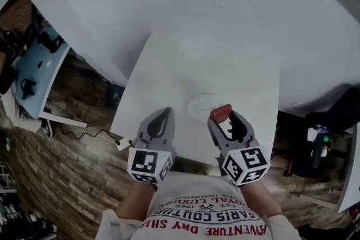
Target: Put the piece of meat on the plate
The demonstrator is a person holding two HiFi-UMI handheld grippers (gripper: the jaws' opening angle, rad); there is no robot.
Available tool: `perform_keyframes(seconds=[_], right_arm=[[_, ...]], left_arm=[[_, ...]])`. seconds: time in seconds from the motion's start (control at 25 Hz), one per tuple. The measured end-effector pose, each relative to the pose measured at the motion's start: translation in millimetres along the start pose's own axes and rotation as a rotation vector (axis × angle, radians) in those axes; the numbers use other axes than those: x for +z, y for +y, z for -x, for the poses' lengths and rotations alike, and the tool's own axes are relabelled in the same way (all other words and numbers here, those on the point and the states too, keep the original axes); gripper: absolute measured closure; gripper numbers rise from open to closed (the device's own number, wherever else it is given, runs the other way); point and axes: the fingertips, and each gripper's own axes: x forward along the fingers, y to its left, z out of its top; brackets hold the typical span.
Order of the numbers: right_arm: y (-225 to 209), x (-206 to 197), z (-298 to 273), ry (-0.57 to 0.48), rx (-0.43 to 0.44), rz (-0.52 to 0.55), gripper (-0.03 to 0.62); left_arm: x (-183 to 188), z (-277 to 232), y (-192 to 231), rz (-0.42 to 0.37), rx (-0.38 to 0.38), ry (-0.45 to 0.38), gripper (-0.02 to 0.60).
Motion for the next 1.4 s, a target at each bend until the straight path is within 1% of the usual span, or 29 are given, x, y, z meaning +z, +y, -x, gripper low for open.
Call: perform_keyframes(seconds=[0.12, 0.28, 0.48, 0.6, 0.8, 0.92, 1.0, 1.2, 1.4], right_arm=[[-15, 0, -23, 0.019, -0.087, -0.041, 0.317], [-32, -8, -54, 0.067, -0.168, -0.078, 0.316], [-49, -36, -81, 0.18, -0.274, -0.102, 0.317], [-58, -61, -97, 0.268, -0.314, -0.119, 0.316], [-75, -102, -123, 0.398, -0.342, -0.131, 0.316], [-84, -129, -132, 0.477, -0.355, -0.116, 0.316], [-88, -146, -136, 0.52, -0.361, -0.101, 0.316], [-97, -179, -140, 0.603, -0.379, -0.11, 0.318], [-100, -192, -149, 0.656, -0.358, -0.107, 0.319]], left_arm=[[4, -38, 17, -0.013, -0.083, 0.034, 0.576], [-4, -77, 32, -0.014, -0.165, 0.083, 0.575], [-31, -109, 41, 0.008, -0.261, 0.167, 0.575], [-53, -125, 41, 0.018, -0.314, 0.219, 0.575], [-86, -149, 41, 0.017, -0.372, 0.29, 0.575], [-105, -157, 42, 0.021, -0.388, 0.328, 0.575], [-120, -158, 42, 0.01, -0.399, 0.357, 0.576], [-146, -159, 39, 0.004, -0.427, 0.411, 0.575], [-163, -159, 42, 0.015, -0.428, 0.451, 0.575]])
